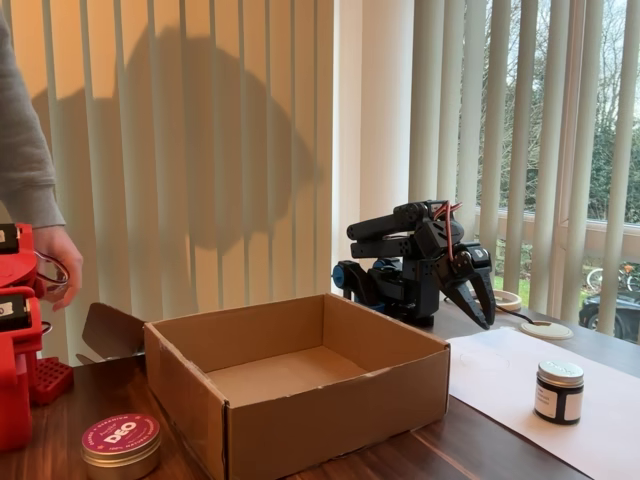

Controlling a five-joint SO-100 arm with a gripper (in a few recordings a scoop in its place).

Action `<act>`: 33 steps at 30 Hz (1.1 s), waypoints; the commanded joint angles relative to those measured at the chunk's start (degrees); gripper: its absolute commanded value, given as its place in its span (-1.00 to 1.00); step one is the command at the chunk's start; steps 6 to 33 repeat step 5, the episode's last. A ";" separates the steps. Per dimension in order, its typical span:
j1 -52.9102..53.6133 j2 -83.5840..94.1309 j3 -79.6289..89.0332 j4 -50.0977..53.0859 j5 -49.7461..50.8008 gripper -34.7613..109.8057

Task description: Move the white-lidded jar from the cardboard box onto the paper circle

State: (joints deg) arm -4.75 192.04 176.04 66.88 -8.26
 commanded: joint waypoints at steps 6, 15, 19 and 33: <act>-0.79 3.69 -0.44 0.18 -0.53 -0.52; -0.79 3.69 -0.44 0.18 -0.53 -0.52; -0.79 3.69 -0.44 0.18 -0.53 -0.52; -0.79 3.69 -0.44 0.18 -0.53 -0.52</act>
